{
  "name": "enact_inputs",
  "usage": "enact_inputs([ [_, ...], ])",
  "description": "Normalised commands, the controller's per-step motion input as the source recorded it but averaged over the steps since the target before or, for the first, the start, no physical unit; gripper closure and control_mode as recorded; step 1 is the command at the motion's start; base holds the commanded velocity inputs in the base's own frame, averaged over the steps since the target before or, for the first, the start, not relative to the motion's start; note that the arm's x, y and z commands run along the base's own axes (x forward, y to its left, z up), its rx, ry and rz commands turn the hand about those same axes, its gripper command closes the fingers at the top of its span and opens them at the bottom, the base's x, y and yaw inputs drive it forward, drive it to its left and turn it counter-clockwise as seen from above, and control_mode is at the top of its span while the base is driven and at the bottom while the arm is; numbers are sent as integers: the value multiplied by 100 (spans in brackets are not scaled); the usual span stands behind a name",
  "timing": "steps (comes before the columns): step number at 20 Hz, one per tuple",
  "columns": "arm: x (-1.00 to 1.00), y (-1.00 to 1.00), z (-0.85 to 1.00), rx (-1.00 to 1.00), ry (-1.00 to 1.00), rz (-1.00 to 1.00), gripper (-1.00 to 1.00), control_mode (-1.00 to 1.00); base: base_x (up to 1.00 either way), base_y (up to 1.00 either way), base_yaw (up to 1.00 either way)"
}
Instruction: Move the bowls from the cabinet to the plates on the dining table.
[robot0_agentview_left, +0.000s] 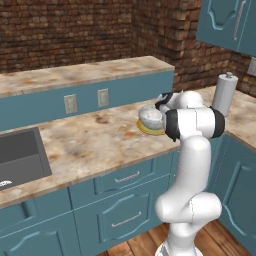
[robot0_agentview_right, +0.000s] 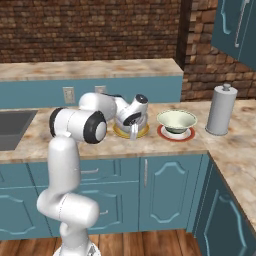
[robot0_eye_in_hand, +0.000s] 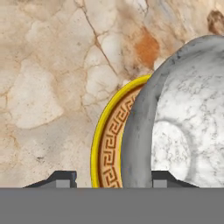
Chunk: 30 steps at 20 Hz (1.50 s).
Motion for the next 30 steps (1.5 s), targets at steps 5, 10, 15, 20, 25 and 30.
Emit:
enact_inputs([
  [5, 0, 0, 20, 0, -1, 0, -100, -100, 0, 0, 0],
  [10, -5, -4, 35, 0, -6, 0, -100, -100, 0, 0, 0],
  [15, -35, -19, 36, 0, -13, 0, -100, -100, 0, 0, 0],
  [20, -54, -21, 35, 0, -16, 0, -100, -100, 0, 0, 0],
  [25, -57, -4, 44, 0, -11, 0, -100, -100, 0, 0, 0],
  [30, -55, -1, 48, 0, -10, 0, -100, -100, 0, 0, 0],
])
